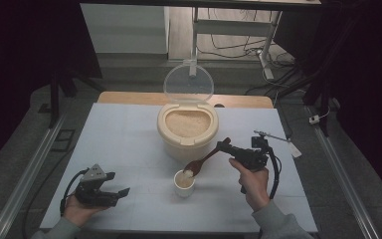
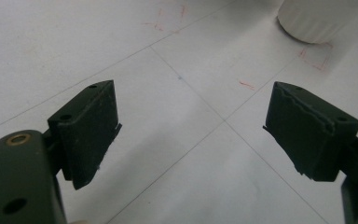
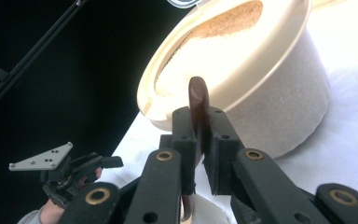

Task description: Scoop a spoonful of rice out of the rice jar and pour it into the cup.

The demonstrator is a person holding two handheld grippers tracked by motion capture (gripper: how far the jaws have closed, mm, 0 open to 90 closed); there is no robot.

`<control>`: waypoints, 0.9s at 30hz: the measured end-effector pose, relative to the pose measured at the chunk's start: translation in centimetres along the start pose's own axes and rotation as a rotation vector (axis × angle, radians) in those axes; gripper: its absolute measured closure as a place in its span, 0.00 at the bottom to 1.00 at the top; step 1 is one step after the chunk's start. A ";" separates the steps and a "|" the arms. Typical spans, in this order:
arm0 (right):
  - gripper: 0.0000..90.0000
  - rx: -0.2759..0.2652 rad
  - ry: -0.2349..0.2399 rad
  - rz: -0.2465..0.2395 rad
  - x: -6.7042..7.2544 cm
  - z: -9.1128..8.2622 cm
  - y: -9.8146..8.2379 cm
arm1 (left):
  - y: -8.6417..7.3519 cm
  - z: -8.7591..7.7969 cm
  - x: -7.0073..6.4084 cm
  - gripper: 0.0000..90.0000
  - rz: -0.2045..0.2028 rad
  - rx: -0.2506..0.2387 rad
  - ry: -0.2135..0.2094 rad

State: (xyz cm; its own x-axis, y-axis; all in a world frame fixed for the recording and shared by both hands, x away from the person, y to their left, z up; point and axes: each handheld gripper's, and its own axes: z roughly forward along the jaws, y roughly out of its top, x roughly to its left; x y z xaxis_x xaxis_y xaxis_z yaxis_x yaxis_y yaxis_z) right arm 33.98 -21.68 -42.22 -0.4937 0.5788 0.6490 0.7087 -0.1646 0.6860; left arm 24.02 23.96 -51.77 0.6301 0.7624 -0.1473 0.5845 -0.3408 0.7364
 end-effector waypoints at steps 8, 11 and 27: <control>0.93 -0.007 0.012 -0.029 0.1 0.0 -0.2 | 0.0 0.0 0.0 0.19 0.000 0.002 0.002; 0.93 -0.011 0.018 -0.031 0.1 -0.1 -0.2 | 0.0 0.0 0.0 0.19 -0.001 0.002 0.002; 0.93 -0.028 0.025 -0.079 0.3 -0.3 -0.1 | 0.0 0.0 0.1 0.19 -0.002 0.001 0.002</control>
State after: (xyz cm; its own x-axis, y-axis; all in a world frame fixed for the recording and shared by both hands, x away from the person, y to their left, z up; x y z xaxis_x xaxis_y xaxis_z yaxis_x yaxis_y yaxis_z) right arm 33.64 -21.70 -41.98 -0.5607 0.5705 0.6001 0.6527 -0.1414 0.7443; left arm 24.06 24.00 -51.81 0.6276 0.7645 -0.1472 0.5863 -0.3397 0.7354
